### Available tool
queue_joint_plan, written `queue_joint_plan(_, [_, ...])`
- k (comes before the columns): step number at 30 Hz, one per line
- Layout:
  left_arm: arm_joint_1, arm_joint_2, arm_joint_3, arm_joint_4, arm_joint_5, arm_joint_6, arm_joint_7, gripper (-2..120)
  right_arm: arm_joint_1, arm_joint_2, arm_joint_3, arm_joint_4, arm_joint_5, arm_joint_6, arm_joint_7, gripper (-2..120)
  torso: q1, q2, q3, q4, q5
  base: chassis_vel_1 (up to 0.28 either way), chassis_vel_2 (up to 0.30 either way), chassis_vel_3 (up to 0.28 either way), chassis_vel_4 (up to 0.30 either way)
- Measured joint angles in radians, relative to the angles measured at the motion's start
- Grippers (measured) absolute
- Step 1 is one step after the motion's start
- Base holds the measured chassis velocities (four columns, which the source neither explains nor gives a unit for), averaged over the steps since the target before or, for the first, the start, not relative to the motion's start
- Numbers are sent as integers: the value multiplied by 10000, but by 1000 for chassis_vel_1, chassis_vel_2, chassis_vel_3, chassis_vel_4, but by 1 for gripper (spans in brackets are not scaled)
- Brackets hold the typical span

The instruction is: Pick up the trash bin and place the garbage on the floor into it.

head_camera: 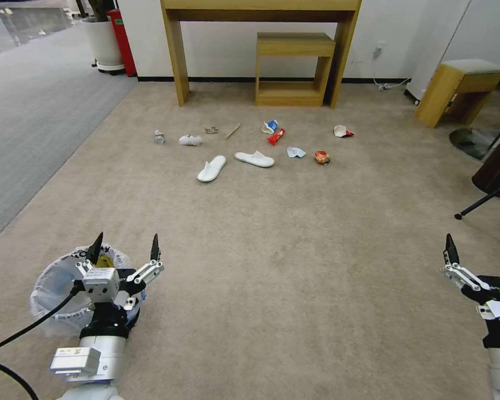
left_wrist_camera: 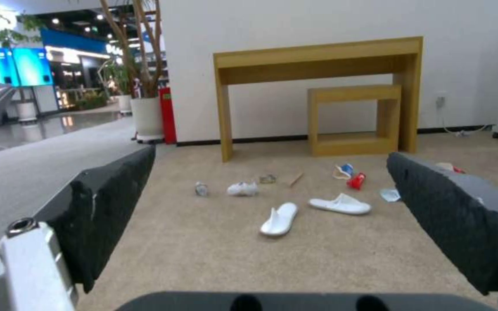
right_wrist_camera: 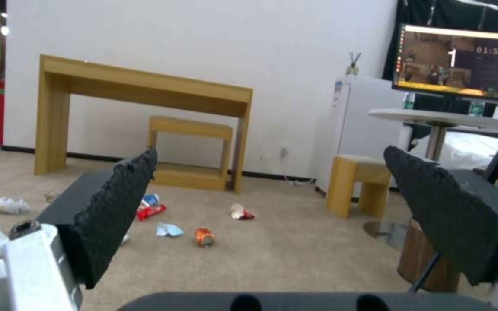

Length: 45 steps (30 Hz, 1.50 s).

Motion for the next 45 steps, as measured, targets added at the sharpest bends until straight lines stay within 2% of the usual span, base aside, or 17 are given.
queue_joint_plan(45, [216, 86, -79, -40, -119, -114, 4, 100, -131, 189, 113, 95, -307, 350, -130, 100, 0, 0, 0, 0, 0, 0, 0, 0, 0])
